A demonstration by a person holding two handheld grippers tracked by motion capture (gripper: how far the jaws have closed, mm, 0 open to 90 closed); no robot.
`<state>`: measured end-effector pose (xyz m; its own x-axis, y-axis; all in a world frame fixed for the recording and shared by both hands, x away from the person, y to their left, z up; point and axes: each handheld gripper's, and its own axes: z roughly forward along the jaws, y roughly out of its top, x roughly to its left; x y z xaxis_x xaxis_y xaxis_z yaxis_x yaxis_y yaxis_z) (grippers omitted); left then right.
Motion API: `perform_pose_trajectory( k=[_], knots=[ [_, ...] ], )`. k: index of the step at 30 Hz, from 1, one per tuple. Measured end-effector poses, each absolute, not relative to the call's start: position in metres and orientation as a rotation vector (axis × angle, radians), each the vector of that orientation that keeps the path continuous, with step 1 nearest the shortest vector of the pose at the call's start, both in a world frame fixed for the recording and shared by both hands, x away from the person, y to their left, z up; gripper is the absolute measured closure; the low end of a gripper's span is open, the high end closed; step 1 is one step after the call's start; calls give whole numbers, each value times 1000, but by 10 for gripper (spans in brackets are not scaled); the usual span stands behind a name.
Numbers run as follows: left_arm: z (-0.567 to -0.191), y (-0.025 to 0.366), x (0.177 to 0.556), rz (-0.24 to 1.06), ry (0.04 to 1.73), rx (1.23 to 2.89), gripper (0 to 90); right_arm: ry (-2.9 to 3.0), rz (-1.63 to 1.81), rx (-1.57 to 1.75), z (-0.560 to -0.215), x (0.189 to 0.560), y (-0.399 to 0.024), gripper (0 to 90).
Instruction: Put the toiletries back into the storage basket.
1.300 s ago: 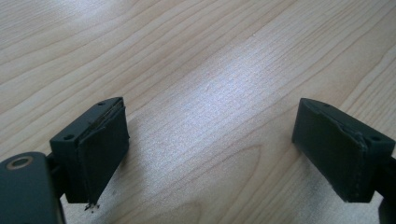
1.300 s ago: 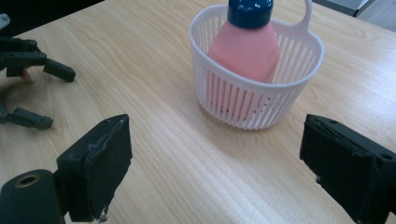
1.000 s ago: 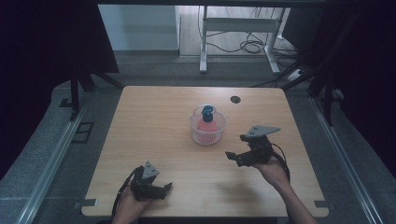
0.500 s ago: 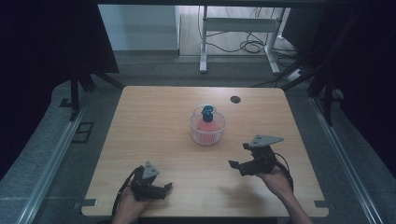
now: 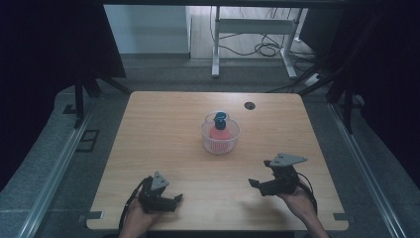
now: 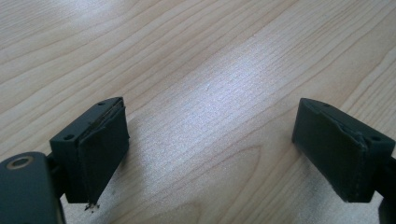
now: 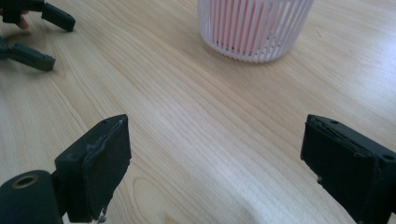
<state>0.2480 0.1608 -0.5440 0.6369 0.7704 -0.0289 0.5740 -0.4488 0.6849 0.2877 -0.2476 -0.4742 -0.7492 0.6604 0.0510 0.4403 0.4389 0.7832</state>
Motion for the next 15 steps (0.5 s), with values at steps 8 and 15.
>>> perform_pose_trajectory(
  k=[8,15],
  knots=[
    [-544,161,248,377,1045,2183,105,2431,1173,972,-487,280,-256,77],
    [-544,161,248,377,1045,2182,105,2434,1152,998,-500,277,-262,72]
  ],
)
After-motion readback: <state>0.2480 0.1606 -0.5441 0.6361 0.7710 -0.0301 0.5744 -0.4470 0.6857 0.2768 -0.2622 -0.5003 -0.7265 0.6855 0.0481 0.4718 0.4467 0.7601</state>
